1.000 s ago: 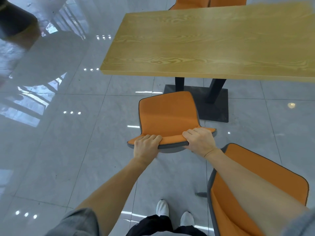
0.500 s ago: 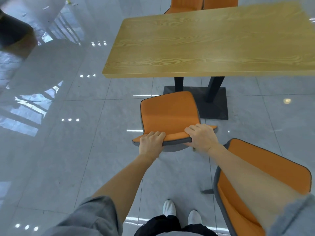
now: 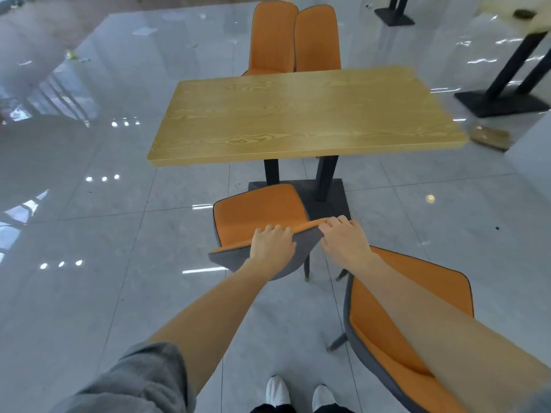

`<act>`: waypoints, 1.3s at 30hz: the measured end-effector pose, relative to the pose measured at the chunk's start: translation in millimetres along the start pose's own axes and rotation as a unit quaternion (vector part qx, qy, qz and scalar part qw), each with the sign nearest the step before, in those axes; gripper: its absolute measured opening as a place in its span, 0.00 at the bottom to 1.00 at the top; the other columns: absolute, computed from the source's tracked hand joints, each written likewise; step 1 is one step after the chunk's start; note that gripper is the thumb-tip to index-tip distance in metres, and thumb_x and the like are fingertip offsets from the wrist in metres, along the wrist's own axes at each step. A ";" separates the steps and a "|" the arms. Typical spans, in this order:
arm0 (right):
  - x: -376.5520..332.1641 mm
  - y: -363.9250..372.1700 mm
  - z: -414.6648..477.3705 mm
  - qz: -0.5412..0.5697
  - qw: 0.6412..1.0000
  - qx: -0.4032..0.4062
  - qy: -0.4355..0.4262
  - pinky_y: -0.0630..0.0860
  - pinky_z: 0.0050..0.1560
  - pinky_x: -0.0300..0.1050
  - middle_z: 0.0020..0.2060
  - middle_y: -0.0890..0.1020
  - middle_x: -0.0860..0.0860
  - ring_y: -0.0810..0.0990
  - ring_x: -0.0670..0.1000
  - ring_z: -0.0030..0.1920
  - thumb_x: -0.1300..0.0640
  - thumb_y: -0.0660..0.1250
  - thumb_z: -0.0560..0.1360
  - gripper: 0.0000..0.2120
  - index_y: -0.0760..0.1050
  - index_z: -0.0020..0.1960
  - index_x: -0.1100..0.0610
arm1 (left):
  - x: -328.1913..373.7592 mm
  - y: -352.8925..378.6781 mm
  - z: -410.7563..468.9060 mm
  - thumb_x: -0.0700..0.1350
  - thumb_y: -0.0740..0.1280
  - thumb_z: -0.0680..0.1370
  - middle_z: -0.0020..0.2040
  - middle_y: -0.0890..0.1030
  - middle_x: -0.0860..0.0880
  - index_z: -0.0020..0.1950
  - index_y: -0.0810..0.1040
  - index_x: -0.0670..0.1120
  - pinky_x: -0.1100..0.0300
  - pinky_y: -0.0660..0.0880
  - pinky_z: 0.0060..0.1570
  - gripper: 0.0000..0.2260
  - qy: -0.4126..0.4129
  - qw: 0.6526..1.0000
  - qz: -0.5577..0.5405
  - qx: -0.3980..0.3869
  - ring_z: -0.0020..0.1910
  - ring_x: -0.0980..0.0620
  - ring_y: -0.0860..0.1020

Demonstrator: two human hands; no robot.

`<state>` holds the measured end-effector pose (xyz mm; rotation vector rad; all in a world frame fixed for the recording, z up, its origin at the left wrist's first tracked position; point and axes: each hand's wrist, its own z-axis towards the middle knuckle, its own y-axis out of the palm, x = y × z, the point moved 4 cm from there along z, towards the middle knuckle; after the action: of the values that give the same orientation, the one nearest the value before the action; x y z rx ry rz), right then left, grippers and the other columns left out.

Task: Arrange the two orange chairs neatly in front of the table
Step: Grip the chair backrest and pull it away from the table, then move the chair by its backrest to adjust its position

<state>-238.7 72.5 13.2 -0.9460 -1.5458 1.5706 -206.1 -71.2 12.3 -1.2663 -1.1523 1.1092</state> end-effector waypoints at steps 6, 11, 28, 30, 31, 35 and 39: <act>39.1 -30.8 -74.9 0.003 0.998 0.016 0.059 0.71 0.55 0.50 0.53 0.80 0.55 0.76 0.57 0.55 0.59 0.58 0.78 0.12 0.73 0.59 0.59 | 72.7 -21.5 -16.7 0.44 0.59 0.80 0.54 0.81 0.45 0.56 0.77 0.43 0.51 0.72 0.50 0.10 0.094 0.990 -0.076 0.071 0.54 0.44 0.77; 76.8 -36.1 -161.0 0.014 0.995 0.013 0.102 0.71 0.55 0.49 0.54 0.80 0.54 0.76 0.56 0.55 0.55 0.60 0.78 0.13 0.73 0.59 0.57 | 142.5 -20.0 -54.7 0.41 0.63 0.75 0.44 0.83 0.43 0.47 0.80 0.39 0.48 0.75 0.42 0.08 0.160 0.973 -0.139 0.092 0.45 0.40 0.80; 164.4 25.6 -428.2 0.119 0.982 -0.068 0.126 0.67 0.59 0.50 0.58 0.78 0.48 0.72 0.52 0.61 0.33 0.54 0.72 0.28 0.73 0.61 0.51 | 333.7 57.7 -215.1 0.67 0.68 0.67 0.61 0.78 0.47 0.63 0.74 0.47 0.47 0.71 0.59 0.33 0.191 0.978 -0.048 -0.063 0.60 0.44 0.75; 172.9 31.0 -439.3 0.130 0.982 -0.076 0.118 0.66 0.62 0.50 0.62 0.76 0.49 0.71 0.52 0.63 0.34 0.60 0.72 0.29 0.69 0.66 0.51 | 341.0 62.4 -214.9 0.65 0.69 0.68 0.61 0.78 0.48 0.64 0.73 0.47 0.46 0.68 0.61 0.31 0.187 0.980 -0.026 -0.060 0.61 0.44 0.74; 177.0 32.6 -441.5 0.127 0.982 -0.078 0.114 0.66 0.63 0.50 0.64 0.75 0.48 0.71 0.52 0.64 0.35 0.61 0.72 0.30 0.67 0.68 0.51 | 342.9 64.6 -212.9 0.63 0.69 0.69 0.62 0.77 0.48 0.65 0.71 0.48 0.47 0.66 0.64 0.30 0.180 0.981 -0.019 -0.065 0.62 0.45 0.73; 190.6 43.3 -436.9 0.102 0.983 -0.098 0.116 0.67 0.61 0.47 0.63 0.75 0.47 0.73 0.51 0.62 0.39 0.65 0.72 0.28 0.66 0.68 0.50 | 343.9 70.2 -202.3 0.56 0.73 0.68 0.56 0.81 0.48 0.59 0.76 0.47 0.50 0.68 0.62 0.23 0.158 0.985 -0.006 -0.065 0.58 0.45 0.77; 200.0 59.2 -426.2 0.072 0.987 -0.083 0.113 0.75 0.41 0.45 0.42 0.83 0.48 0.81 0.52 0.41 0.48 0.77 0.62 0.22 0.76 0.53 0.52 | 339.4 74.7 -195.9 0.53 0.81 0.55 0.35 0.83 0.51 0.39 0.80 0.49 0.54 0.77 0.47 0.18 0.112 0.991 -0.002 -0.067 0.38 0.48 0.82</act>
<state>45.1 447.1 -52.1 -1.3078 -1.4912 1.3899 26.8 245.9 -53.3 -1.4523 -1.0707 0.8729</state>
